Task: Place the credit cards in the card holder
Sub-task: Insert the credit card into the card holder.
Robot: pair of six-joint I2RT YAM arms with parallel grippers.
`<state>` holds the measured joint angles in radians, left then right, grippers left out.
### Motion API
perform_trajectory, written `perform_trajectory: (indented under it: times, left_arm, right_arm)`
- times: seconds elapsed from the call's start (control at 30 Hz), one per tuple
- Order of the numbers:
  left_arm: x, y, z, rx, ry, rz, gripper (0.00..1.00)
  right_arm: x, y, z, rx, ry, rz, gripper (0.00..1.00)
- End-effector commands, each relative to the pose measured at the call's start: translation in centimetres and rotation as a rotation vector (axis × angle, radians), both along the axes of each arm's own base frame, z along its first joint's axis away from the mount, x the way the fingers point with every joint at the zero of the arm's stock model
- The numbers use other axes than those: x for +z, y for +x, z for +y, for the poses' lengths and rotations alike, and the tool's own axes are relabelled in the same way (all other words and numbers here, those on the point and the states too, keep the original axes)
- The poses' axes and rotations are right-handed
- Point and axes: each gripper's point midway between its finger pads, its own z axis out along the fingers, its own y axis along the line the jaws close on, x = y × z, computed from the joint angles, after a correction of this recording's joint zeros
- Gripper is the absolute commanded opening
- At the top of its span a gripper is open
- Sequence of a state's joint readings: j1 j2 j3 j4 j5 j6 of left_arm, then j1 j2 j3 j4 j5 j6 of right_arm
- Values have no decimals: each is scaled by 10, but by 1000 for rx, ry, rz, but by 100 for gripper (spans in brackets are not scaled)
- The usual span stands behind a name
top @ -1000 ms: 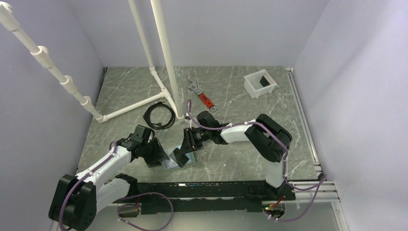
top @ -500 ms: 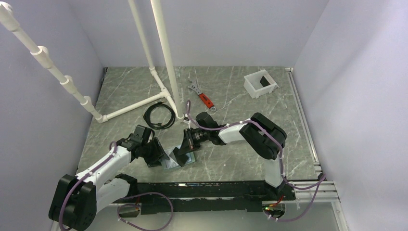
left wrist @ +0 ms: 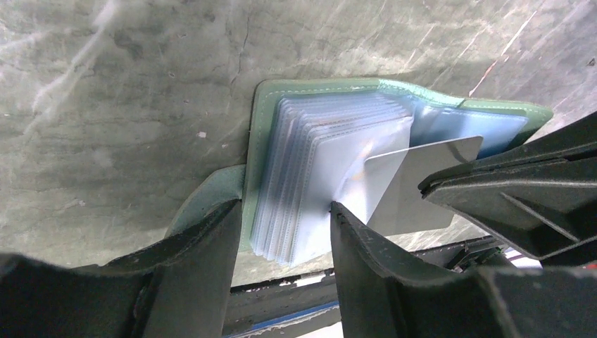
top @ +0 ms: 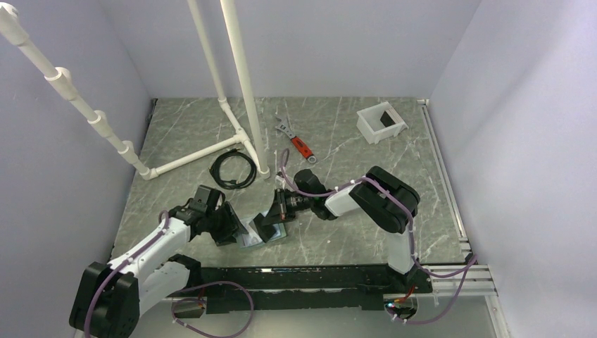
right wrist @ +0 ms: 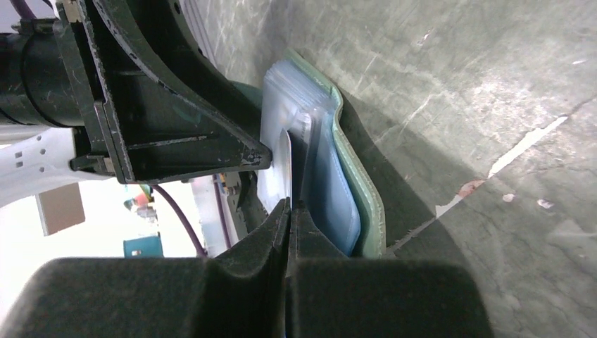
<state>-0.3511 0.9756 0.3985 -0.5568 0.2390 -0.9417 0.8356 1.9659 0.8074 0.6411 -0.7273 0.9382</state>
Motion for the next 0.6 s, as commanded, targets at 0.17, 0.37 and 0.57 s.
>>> perform_trajectory:
  times: [0.17, 0.37, 0.57]
  left_arm:
    - [-2, -5, -12, 37, -96, 5, 54]
    - [-3, -6, -13, 43, -107, 9, 53]
    - [-5, -7, -10, 44, -90, 10, 53]
  right_arm:
    - [26, 22, 7, -129, 133, -88, 0]
    - [27, 25, 8, -147, 146, -93, 0]
    - [20, 28, 5, -158, 140, -105, 0]
